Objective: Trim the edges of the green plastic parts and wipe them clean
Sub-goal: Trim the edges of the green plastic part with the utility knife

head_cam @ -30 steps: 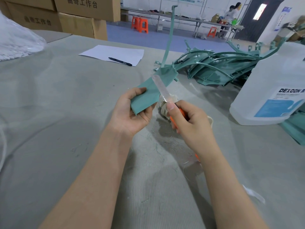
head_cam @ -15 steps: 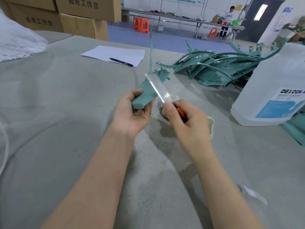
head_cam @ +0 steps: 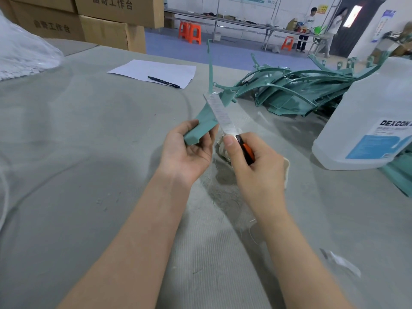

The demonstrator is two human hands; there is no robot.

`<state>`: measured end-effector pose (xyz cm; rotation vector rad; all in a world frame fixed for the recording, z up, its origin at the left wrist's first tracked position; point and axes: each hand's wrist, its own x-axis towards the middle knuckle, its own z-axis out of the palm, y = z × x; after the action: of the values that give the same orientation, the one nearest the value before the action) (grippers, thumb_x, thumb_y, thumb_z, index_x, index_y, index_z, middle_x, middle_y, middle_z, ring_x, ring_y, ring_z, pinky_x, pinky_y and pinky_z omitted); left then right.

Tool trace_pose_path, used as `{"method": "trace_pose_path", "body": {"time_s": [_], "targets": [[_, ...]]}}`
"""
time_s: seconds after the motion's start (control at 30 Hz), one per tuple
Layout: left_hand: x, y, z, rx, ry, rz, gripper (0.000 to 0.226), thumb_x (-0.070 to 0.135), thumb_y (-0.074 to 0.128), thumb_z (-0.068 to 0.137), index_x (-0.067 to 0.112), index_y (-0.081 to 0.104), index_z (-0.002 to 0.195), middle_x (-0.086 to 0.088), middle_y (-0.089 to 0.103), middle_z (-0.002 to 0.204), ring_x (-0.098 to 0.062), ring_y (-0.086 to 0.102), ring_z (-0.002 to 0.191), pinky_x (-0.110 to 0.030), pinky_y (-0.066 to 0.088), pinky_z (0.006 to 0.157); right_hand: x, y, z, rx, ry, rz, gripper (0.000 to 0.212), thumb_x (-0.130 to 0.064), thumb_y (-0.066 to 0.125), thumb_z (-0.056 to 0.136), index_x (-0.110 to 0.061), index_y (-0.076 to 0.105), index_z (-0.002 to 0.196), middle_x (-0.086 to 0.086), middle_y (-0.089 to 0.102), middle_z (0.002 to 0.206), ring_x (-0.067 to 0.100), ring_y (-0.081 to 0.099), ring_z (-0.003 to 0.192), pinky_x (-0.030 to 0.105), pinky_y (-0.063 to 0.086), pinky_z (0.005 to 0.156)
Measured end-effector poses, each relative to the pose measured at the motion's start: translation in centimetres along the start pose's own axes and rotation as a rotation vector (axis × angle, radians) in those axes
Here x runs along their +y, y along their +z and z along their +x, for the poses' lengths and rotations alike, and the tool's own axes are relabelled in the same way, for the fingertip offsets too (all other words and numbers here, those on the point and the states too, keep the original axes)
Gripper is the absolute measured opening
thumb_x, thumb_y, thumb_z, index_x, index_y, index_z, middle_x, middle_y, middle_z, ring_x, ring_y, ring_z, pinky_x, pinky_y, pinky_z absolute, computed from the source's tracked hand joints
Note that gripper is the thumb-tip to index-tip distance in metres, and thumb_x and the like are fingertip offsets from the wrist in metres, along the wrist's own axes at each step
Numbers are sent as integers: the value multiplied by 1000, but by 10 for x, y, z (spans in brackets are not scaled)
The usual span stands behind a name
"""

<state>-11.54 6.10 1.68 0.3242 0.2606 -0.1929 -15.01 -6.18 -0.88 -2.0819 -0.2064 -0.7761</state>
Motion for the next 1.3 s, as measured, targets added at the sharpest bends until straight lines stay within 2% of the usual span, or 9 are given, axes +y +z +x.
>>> {"method": "trace_pose_path", "body": {"time_s": [0.13,0.2,0.27,0.37,0.47,0.6,0.73,0.97,1.3], "targets": [[1,-4,4,-16,-5,-32,12,4,48,93,-3,57,97,-17,67,100,-17,67,80,-17,56,65,-1,2,-1,-98,-34,45,38,-59,49,87,-28,53,66,-5,45,53,11,42,52,32,36,52],[2,-6,7,-9,1,-54,16,4,44,93,-3,57,99,-15,62,110,-18,61,98,-23,48,96,-4,3,-2,-137,-60,17,36,-62,46,85,-35,42,61,-10,41,50,11,42,52,29,33,51],[3,-4,6,-26,-3,-26,24,4,39,93,-6,61,92,-16,65,102,-21,64,92,-26,41,105,-5,4,-3,-174,-75,20,36,-60,51,86,-33,45,63,-9,43,50,12,48,51,31,38,50],[4,-3,1,-49,-13,-20,40,5,38,95,-6,65,66,-18,67,90,-24,66,85,-26,57,75,-3,4,-4,-241,-108,55,35,-50,58,90,-21,55,70,-6,46,51,12,49,50,32,40,49],[6,-8,-1,-115,-45,-88,41,5,42,97,-9,64,66,-22,67,88,-27,64,89,-21,51,43,-6,5,-7,-310,-177,49,31,-48,59,91,-26,52,70,-13,41,51,8,43,50,22,30,51],[7,-5,2,-39,11,-46,21,4,42,94,-5,61,93,-17,67,92,-22,66,87,-20,57,72,-7,4,-3,-183,-143,85,28,-56,52,87,-36,47,68,-9,43,51,10,47,51,26,35,49],[6,-2,1,-7,26,-71,17,4,49,93,-5,59,84,-18,68,71,-25,68,57,-19,50,41,-2,0,0,-22,-25,64,32,-60,47,85,-32,55,71,-5,56,62,7,49,56,18,37,53],[5,-2,0,-34,3,-38,18,7,51,93,-2,59,107,-16,68,85,-26,69,73,-17,50,41,3,-2,4,14,45,89,27,-46,55,92,-27,56,73,-14,50,56,3,45,53,13,34,51],[5,-1,-1,-44,-9,-57,13,6,52,92,-4,58,87,-18,68,74,-24,68,55,-17,49,40,0,1,1,-30,5,31,41,-63,43,85,-26,56,72,-3,56,64,10,50,56,30,40,54]]}}
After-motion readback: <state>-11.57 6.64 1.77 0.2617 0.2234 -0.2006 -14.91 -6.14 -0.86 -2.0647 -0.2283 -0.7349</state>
